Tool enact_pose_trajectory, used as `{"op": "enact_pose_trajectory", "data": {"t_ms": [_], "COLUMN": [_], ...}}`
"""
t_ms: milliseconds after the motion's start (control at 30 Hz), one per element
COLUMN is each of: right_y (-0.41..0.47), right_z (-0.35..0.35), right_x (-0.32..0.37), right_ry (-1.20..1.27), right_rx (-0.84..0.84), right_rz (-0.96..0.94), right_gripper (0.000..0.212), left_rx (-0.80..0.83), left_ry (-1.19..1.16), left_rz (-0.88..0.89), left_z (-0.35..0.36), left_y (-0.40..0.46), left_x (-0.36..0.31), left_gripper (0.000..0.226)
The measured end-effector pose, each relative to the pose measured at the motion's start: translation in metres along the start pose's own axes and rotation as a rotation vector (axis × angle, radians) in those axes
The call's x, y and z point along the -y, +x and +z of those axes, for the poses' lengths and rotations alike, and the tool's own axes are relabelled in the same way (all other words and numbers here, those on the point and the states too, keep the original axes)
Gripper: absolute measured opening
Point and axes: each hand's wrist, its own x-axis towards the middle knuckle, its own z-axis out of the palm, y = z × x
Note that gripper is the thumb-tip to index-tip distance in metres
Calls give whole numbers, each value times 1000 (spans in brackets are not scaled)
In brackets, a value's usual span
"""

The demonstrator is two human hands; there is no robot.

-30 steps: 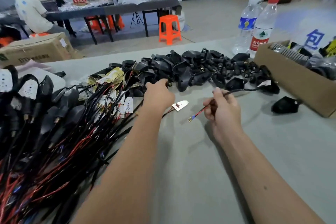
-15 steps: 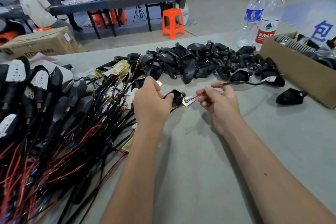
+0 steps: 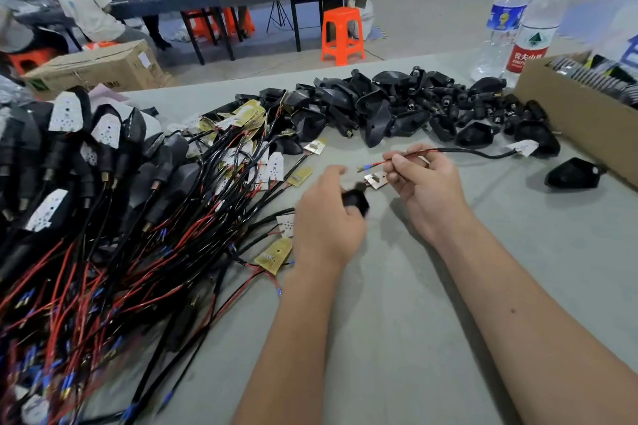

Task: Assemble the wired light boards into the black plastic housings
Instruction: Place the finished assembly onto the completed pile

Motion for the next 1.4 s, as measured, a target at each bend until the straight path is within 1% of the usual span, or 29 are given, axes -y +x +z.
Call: {"op": "enact_pose_trajectory", "data": {"t_ms": [67,133,167,233,300,367,433,500,600,633,700,733,800,967,1133,1233,1333,1400], "right_y": [1,1,1,1,0,-1,-2,-3,-6,-6,-7,-6,-4,-3,-5,-4,-4,-5], "right_z": [-1,-2,-3,-5,-7,-7,-5,-3,2,3,4,3,2,1,2,3,4,4], "right_x": [1,2,2,2,2,2,2,2,-2,-4,-8,-9,-12,-15,-15,-15,-17,-18], "right_ry": [42,76,90,88,63,47,21,-43,-208,-262,-294,-289,-296,-330,-406,-413,-435,-452], "right_rx": [-16,-23,-23,-16,-3,16,51,93,145,141,105,80,34,54,95,80,44,49], "right_rz": [-1,3,6,10,10,11,7,-10,-46,-58,-77,-87,-98,-87,-76,-94,-123,-135], "right_gripper": [26,26,26,24,23,22,22,22,16,14,9,6,10,16,7,5,9,10], "left_rx": [-155,-266,-318,-392,-370,-313,-290,-255,-240,-234,-198,-174,-125,-35,-21,-35,-63,-97], "left_ry": [-76,-128,-157,-200,-289,-395,-378,-383,-425,-462,-601,-693,-825,-1002,-1004,-1036,-1041,-1025], "left_rz": [-90,-88,-76,-101,-198,-301,-369,-416,-460,-477,-514,-522,-518,-551,-537,-520,-519,-525], "left_z": [-2,-6,-8,-12,-13,-13,-12,-7,0,2,5,6,6,-1,3,2,3,4], "left_y": [9,14,15,17,17,13,8,5,10,12,14,15,17,16,12,12,11,11], "left_x": [1,0,-1,-1,1,4,8,10,8,8,6,6,6,4,3,3,1,2], "left_gripper": [63,62,57,39,21,16,12,14,22,22,20,20,19,29,29,27,25,21]}}
